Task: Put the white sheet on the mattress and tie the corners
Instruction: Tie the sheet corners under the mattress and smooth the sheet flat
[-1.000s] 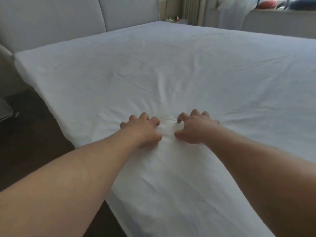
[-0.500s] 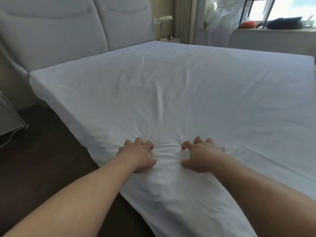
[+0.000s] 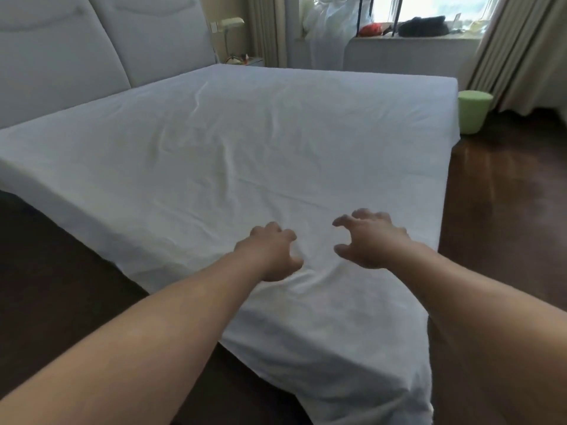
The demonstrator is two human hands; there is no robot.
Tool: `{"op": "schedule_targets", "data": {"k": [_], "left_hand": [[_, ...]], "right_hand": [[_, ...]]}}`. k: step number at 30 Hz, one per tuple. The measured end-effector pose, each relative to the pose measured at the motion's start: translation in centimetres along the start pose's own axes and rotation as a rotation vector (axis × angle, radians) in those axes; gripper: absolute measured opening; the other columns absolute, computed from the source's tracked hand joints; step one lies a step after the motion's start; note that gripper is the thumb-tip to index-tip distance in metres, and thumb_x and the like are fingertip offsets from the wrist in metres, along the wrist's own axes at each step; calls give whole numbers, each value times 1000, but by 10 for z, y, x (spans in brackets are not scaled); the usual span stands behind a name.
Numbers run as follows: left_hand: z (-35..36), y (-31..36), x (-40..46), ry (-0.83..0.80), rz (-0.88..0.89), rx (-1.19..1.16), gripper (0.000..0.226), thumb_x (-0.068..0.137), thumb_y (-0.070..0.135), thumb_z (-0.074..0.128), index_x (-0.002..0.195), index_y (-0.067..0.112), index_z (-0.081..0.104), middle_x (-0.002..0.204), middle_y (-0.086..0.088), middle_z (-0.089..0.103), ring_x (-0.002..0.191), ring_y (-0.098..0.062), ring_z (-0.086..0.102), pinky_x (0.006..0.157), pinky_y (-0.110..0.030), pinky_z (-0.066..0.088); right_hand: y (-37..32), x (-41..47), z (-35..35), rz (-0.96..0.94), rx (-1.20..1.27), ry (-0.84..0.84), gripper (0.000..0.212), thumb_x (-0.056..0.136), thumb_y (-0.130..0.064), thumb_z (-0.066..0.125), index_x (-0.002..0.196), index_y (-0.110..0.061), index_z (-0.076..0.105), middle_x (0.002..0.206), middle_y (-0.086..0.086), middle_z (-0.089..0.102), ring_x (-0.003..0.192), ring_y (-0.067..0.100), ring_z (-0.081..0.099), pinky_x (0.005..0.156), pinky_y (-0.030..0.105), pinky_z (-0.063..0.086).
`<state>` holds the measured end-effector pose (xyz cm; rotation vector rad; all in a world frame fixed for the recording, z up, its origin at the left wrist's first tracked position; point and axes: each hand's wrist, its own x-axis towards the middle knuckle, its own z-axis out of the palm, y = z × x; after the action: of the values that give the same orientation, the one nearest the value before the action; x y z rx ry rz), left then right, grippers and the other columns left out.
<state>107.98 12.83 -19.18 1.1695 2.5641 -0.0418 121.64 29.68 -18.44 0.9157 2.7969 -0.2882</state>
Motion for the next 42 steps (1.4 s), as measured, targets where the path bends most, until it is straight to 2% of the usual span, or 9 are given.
{"op": "schedule_targets", "data": {"k": [4, 9, 13, 17, 20, 22, 24, 33, 42], "left_hand": [[43, 66, 3, -181, 131, 42, 106, 69, 93, 48, 157, 54, 3, 172, -2, -11, 156, -41, -2, 115, -76, 16], [59, 104, -24, -298, 111, 88, 113, 68, 93, 56, 152, 62, -14, 166, -1, -34, 152, -45, -27, 105, -86, -1], [53, 102, -38, -368, 192, 194, 113, 69, 88, 64, 152, 63, -9, 171, -5, -19, 154, -50, -11, 116, -74, 19], [32, 110, -51, -143, 324, 204, 76, 87, 74, 60, 152, 38, 43, 150, -10, 45, 132, -34, 51, 110, -42, 44], [35, 108, -54, -6, 254, -1, 77, 92, 72, 52, 158, 36, 32, 166, -8, 24, 150, -32, 27, 117, -51, 32], [58, 104, -62, -116, 219, 65, 90, 86, 83, 46, 159, 52, 3, 172, 5, -13, 158, -34, -7, 118, -72, 13], [78, 99, -69, -235, 238, 153, 91, 82, 89, 43, 154, 62, -7, 170, 9, -23, 156, -35, -18, 114, -78, 4], [47, 97, -97, -359, 428, 206, 69, 93, 65, 58, 156, 54, 30, 172, 3, 15, 154, -25, 26, 124, -41, 25], [40, 106, -100, -318, 453, 238, 54, 98, 56, 56, 150, 46, 45, 153, 8, 50, 134, -21, 52, 100, -36, 44]], "right_hand": [[82, -31, 52, 223, 146, -63, 61, 84, -78, 39, 141, -59, 29, 158, -11, 24, 146, 28, 20, 109, 62, 35], [118, -73, 75, 337, 354, -44, 58, 92, -68, 45, 144, -46, 32, 155, 0, 31, 129, 35, 52, 108, 49, 42], [109, -89, 81, 449, 516, 116, 55, 91, -55, 50, 142, -37, 38, 128, 9, 56, 110, 34, 60, 96, 47, 50], [87, -92, 85, 418, 555, 251, 57, 97, -54, 49, 147, -31, 36, 139, 14, 46, 116, 39, 57, 87, 46, 43], [84, -92, 93, 347, 514, 169, 51, 101, -49, 45, 146, -28, 37, 137, 14, 55, 117, 39, 58, 86, 45, 43], [87, -97, 99, 311, 445, 166, 47, 103, -45, 40, 147, -27, 37, 136, 12, 60, 116, 39, 61, 90, 47, 46], [89, -101, 101, 292, 421, 155, 44, 105, -43, 36, 147, -29, 38, 134, 14, 62, 116, 41, 61, 93, 48, 46], [90, -108, 104, 278, 409, 160, 40, 107, -39, 31, 145, -31, 39, 129, 17, 66, 116, 41, 62, 97, 48, 47], [84, -116, 100, 250, 411, 226, 39, 104, -36, 34, 137, -29, 54, 128, 11, 67, 115, 38, 62, 94, 47, 50]]}}
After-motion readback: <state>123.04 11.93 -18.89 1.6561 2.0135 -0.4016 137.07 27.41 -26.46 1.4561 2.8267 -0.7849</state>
